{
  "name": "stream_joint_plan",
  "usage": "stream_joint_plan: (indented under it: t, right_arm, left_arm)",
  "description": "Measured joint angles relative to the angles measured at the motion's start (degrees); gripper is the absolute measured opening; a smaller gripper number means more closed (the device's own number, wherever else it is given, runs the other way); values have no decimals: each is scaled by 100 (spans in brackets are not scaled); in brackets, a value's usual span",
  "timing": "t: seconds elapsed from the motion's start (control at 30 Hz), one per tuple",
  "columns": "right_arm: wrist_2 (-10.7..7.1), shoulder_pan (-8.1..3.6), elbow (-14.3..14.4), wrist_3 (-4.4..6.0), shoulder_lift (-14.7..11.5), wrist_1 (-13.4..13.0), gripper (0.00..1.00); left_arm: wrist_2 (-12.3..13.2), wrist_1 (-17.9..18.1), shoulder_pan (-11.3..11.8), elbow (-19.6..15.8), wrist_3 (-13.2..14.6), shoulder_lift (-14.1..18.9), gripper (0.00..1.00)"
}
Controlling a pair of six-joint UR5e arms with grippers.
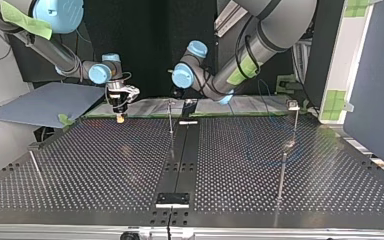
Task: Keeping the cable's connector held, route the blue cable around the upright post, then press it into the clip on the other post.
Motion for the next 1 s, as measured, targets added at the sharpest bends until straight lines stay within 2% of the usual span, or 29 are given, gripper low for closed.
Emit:
stream_joint_plan:
  t: [0.13,0.43,0.7,1.0]
  right_arm:
    - [0,0,0,0,1,1,0]
    - [0,0,1,10,-1,3,0]
    - [0,-1,0,9,-1,8,0]
    - [0,0,0,0,-1,40,0]
  left_arm:
    - [-28,33,-82,-1,-78,1,100]
    - [-358,83,-264,-1,-190,-1,100]
    - [-418,75,-320,-1,-319,-1,100]
    - [-602,-46,-345,-71,-370,-3,100]
